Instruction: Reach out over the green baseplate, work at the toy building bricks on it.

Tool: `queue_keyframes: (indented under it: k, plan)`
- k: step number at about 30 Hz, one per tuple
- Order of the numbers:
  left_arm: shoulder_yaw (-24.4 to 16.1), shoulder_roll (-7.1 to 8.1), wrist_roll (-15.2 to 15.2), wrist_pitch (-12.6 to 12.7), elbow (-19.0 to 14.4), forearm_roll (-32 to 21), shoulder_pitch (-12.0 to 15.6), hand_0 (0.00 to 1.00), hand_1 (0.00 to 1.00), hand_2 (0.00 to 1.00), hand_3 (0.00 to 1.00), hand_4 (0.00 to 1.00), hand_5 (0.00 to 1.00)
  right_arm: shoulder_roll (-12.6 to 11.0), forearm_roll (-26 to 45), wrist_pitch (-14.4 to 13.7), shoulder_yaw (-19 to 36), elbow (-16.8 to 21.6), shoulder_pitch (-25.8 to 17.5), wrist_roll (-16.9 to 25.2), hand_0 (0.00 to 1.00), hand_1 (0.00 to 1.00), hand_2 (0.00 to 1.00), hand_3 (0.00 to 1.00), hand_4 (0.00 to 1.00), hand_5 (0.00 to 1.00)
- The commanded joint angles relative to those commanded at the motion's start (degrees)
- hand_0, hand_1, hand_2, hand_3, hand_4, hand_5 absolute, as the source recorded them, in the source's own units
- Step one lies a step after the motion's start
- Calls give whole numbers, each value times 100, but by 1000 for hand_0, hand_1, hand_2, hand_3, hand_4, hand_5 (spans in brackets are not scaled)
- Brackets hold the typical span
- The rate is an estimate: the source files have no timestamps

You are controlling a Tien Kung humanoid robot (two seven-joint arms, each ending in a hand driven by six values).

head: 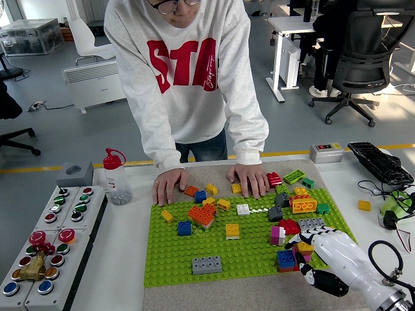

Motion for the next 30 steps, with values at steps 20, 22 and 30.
queue_keyframes:
  k: [20, 22, 30]
  plan:
    - [2, 7, -10, 8, 0, -27, -40, 677, 687, 657, 619, 360, 998, 90, 36, 17, -56, -284, 149, -11, 719, 681, 648, 604, 309, 134]
    - [0, 8, -10, 9, 0, -27, -44, 677, 687, 657, 619, 360, 998, 103, 42, 21, -62, -328, 169, -12, 719, 681, 648, 604, 309, 134]
    - [-4, 7, -9, 11, 0, -21, -51, 677, 687, 656, 619, 360, 998, 143, 63, 27, -71, -459, 210, -14, 720, 681, 648, 607, 311, 132]
